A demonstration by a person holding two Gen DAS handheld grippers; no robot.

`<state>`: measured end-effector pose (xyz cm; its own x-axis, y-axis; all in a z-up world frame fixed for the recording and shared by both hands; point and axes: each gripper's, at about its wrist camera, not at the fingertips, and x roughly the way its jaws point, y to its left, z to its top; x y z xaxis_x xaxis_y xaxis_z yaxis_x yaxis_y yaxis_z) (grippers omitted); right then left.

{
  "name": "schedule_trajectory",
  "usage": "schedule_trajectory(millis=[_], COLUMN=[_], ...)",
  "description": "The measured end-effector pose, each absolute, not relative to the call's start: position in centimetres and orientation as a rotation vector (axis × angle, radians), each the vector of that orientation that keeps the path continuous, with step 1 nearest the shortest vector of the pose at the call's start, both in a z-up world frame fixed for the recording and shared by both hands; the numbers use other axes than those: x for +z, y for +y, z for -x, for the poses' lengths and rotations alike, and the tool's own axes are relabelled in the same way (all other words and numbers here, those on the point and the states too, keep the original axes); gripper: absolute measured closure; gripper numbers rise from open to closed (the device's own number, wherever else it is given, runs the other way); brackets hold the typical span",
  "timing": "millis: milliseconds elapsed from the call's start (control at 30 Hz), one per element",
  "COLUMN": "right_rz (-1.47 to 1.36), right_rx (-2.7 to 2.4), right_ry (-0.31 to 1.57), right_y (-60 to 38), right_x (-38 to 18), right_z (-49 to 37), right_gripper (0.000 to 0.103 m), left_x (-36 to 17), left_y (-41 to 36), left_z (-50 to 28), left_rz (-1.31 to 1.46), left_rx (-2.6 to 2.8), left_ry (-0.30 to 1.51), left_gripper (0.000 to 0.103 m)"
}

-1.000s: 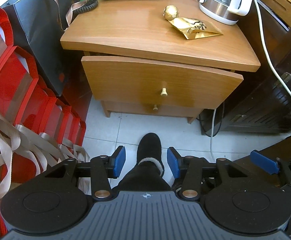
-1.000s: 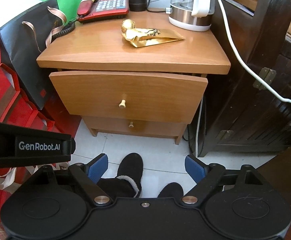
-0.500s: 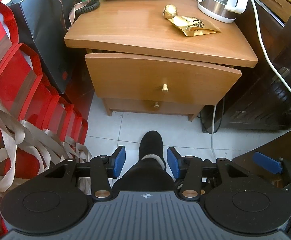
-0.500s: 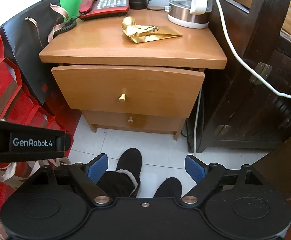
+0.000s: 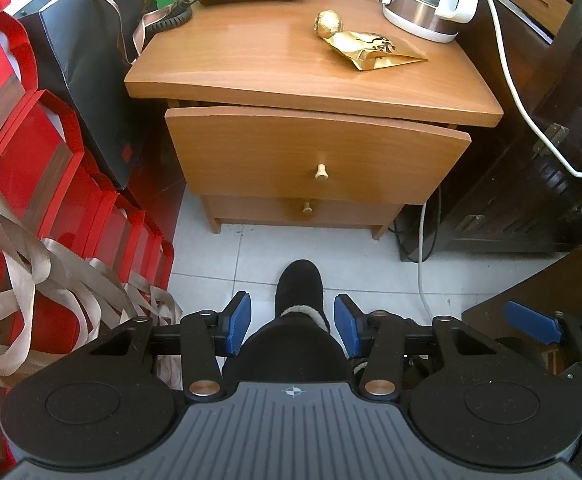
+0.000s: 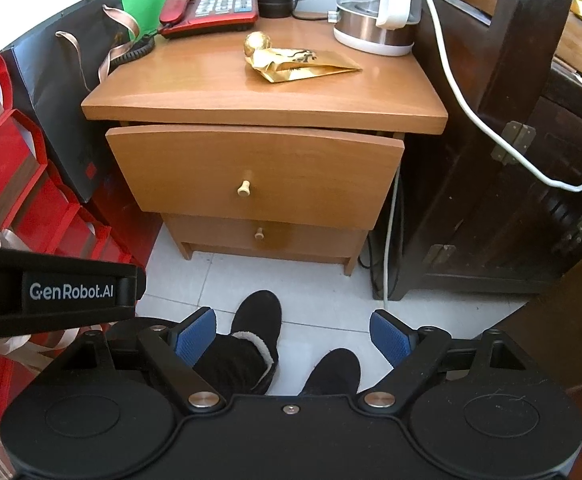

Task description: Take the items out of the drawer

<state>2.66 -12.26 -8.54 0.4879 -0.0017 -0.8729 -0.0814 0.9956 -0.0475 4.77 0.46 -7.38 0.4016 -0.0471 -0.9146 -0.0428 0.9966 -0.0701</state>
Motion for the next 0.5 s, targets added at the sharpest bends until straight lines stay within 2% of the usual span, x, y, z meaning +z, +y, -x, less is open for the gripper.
schedule_trajectory(millis=[133, 500], right_rz=[0.082, 0.079], right_rx=[0.042, 0.034], right_ry=[1.066, 1.074], right_y=[-12.42, -12.61], right_x=[-8.61, -8.52], right_z=[-2.32, -1.61], right_gripper=[0.02, 0.02], left_x=[-7.33, -6.98], left_y=[0.44, 0.17], left_z=[-4.5, -3.72], left_rz=[0.082, 0.068], left_rx=[0.008, 0.012], left_ry=[1.154, 1.138], left_gripper=[0.049, 0.046])
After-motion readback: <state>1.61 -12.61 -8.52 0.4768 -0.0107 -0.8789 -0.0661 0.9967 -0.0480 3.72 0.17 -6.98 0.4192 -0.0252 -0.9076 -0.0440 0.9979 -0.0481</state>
